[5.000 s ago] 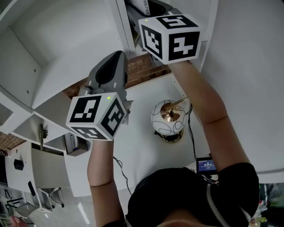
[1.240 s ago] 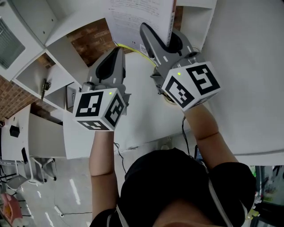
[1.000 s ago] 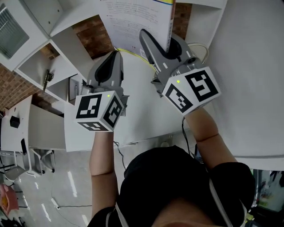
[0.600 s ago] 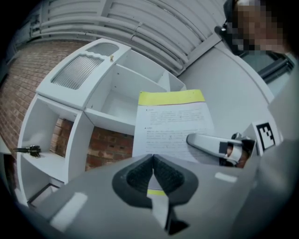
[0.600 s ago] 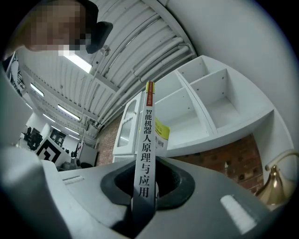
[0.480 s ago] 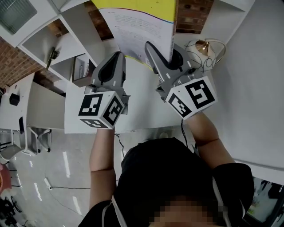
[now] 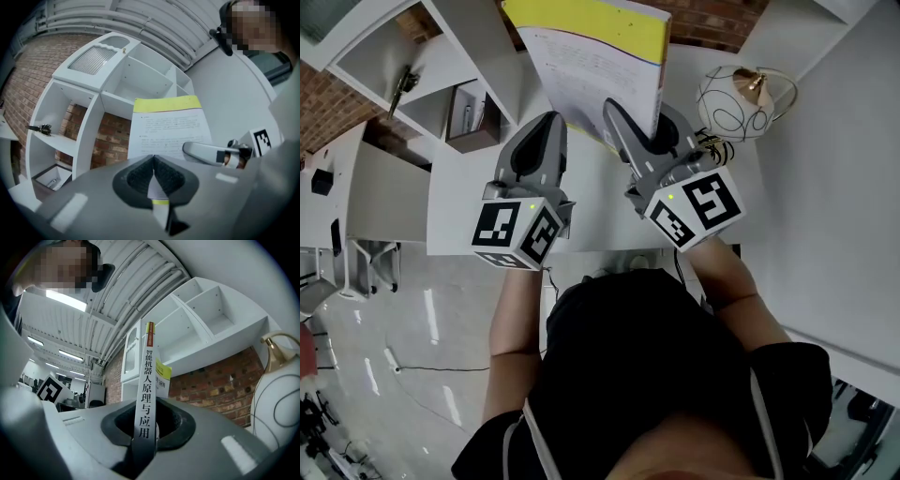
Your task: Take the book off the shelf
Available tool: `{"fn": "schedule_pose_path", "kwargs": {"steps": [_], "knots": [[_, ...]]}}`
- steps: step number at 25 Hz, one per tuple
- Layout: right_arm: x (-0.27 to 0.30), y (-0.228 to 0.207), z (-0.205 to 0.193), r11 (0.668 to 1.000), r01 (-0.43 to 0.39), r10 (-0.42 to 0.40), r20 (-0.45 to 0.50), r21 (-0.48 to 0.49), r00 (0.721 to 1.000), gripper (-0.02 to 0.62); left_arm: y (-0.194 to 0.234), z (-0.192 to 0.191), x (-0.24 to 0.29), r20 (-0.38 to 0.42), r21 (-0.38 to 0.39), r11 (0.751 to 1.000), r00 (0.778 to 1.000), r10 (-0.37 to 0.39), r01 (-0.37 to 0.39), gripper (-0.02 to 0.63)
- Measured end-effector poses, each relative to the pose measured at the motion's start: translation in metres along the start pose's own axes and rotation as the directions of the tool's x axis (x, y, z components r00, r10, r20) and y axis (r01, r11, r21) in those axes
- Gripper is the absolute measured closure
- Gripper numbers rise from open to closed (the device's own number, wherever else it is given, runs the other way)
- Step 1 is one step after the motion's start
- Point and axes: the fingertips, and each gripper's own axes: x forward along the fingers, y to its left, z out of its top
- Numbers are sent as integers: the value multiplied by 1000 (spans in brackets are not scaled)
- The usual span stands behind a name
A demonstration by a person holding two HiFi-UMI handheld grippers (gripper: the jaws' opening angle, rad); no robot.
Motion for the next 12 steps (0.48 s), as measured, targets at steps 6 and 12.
{"fn": "schedule_pose_path", "kwargs": {"steps": [6, 12], "knots": [[-1, 9, -38, 1000, -14, 15, -51, 23, 999, 531, 7, -27, -2, -43, -23, 1000, 999, 15, -16, 600], [-5, 19, -74, 997, -44, 50, -100, 58, 994, 530, 15, -42, -10, -59, -48, 998, 998, 35, -38, 600]]}}
